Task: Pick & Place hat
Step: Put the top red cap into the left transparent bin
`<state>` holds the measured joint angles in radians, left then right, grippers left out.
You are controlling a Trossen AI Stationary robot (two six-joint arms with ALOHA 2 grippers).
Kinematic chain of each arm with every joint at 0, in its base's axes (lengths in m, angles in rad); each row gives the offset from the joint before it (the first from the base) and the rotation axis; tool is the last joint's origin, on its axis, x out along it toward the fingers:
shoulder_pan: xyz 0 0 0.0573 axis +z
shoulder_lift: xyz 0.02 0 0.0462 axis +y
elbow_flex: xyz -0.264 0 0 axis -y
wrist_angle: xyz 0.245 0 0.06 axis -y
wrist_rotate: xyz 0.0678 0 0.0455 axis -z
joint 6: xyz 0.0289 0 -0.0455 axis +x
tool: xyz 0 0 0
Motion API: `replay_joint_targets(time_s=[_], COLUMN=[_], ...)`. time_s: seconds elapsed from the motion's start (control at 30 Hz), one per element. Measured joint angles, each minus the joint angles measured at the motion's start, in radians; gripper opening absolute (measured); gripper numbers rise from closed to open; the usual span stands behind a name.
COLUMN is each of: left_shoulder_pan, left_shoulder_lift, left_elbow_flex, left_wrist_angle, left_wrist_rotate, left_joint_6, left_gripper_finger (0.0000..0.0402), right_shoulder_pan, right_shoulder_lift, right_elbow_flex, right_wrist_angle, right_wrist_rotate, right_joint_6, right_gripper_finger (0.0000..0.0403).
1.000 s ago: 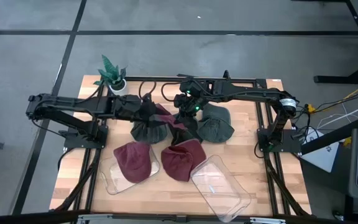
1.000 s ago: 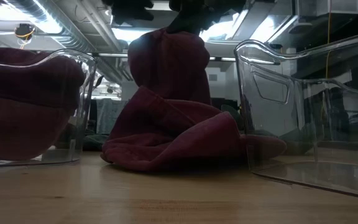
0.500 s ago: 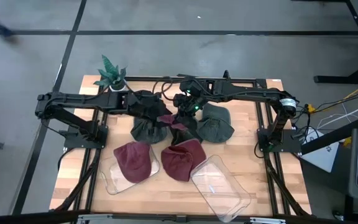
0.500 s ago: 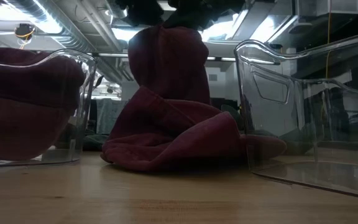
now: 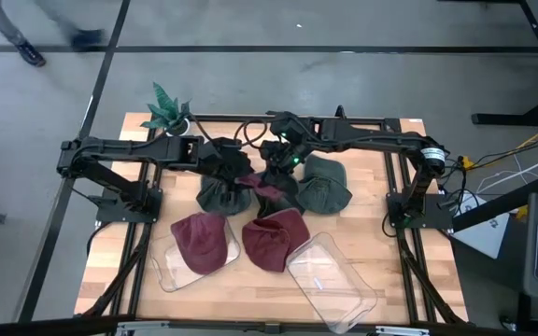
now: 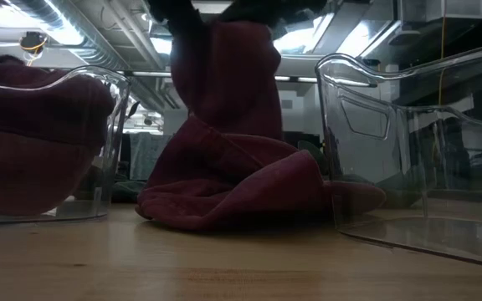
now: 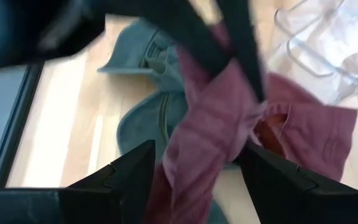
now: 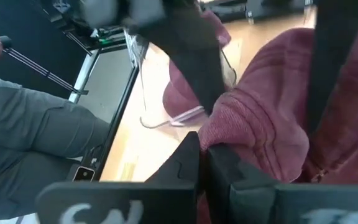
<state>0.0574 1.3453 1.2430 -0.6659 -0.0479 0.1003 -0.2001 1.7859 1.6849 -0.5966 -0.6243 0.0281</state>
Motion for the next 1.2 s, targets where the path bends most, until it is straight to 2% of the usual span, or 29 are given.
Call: replay_joint_targets(time_s=[0.13, 0.23, 0.57, 0.73, 0.87, 1.07, 1.2], left_shoulder_pan=[0.000, 0.000, 0.000, 0.007, 0.020, 0.042, 0.060], left_shoulder_lift=[0.000, -0.007, -0.009, -0.009, -0.009, -0.045, -0.087], left_elbow_flex=[0.000, 0.000, 0.000, 0.000, 0.000, 0.000, 0.000], left_wrist_angle=[-0.002, -0.005, 0.000, -0.018, -0.056, -0.084, -0.124], left_wrist_rotate=[-0.026, -0.044, -0.025, 0.058, 0.112, 0.123, 0.129], left_joint_6=[-0.003, 0.017, 0.026, -0.017, -0.053, -0.062, -0.078], left_gripper_finger=[0.0210, 0.0178, 0.0014, 0.0004, 0.0004, 0.0003, 0.0003], right_shoulder_pan=[0.000, 0.000, -0.002, -0.005, -0.021, -0.027, -0.026], right_shoulder_lift=[0.000, 0.000, 0.000, 0.000, 0.000, 0.000, -0.009], right_elbow_flex=[0.034, 0.041, 0.041, 0.041, 0.041, 0.042, 0.042], right_wrist_angle=[0.000, 0.000, -0.026, -0.041, -0.082, -0.220, -0.290], right_wrist_rotate=[0.002, 0.022, 0.055, 0.055, 0.055, -0.006, -0.022], right_joint_6=[-0.010, -0.013, -0.034, -0.040, -0.032, -0.037, -0.037], right_gripper_finger=[0.0009, 0.0009, 0.0010, 0.0019, 0.0053, 0.0113, 0.0139])
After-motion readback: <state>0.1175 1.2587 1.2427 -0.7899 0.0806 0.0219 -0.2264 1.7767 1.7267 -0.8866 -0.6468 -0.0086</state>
